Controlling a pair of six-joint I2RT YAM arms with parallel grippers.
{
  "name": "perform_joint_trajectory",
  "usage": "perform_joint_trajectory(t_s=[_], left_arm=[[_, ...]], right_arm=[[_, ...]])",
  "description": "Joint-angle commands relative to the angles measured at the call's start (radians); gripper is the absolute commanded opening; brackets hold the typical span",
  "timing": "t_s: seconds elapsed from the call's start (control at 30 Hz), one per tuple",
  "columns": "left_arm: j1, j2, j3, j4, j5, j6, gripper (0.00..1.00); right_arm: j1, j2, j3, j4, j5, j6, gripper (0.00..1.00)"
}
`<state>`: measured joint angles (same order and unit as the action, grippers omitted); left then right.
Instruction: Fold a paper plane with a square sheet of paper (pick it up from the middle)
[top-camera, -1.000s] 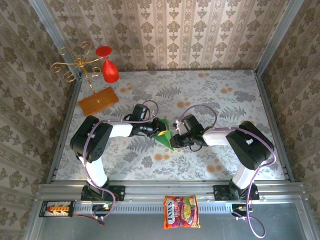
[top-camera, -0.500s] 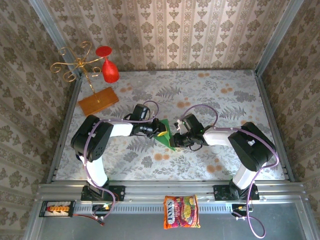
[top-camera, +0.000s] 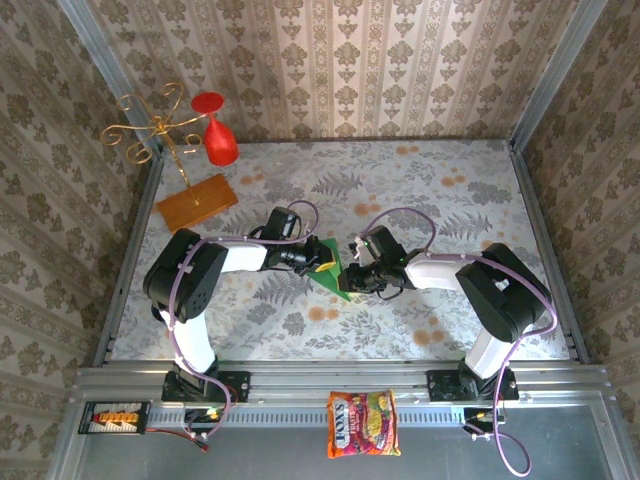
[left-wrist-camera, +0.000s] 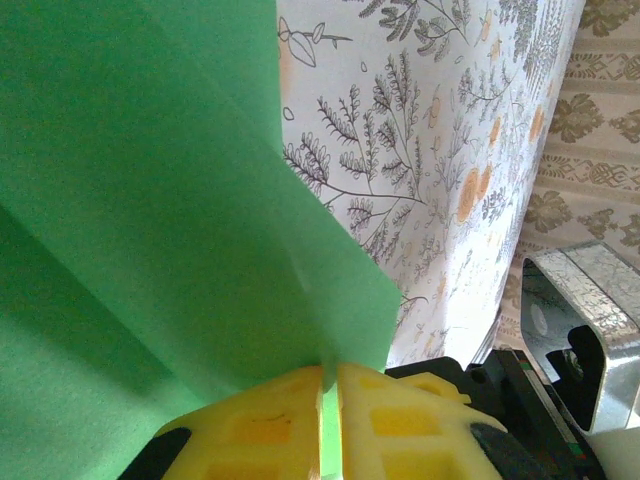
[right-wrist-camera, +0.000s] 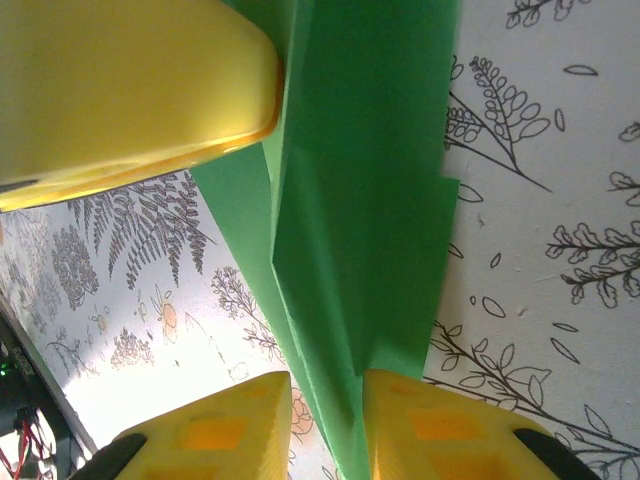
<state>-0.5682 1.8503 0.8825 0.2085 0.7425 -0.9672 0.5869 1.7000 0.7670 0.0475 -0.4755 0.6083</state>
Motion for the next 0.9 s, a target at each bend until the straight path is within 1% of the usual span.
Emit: perform_joint_trajectory(t_s=[0.0,0.53,0.73,0.87], left_arm=[[-0.003,0.01,0.024,-0.03,0.023,0.03,0.12],[-0.007,0.005,0.028,-0.037,0.021,0.033,0.12],[-0.007,-0.012,0.031,-0.037,0.016,0.03,0.12],[-0.007,-0.031,0.036,-0.037,0.013,0.03,0.13]], right_arm=[[-0.004,0.014,0.03,-0.011,0.002,0.034,0.25],[-0.003,0.059,0.022,0.0,0.004,0.094,0.22],[-0.004,0.083,0.004,0.008,0.008,0.122,0.17],[-0.004,0.098,-0.008,0.017,0.007,0.134,0.15]])
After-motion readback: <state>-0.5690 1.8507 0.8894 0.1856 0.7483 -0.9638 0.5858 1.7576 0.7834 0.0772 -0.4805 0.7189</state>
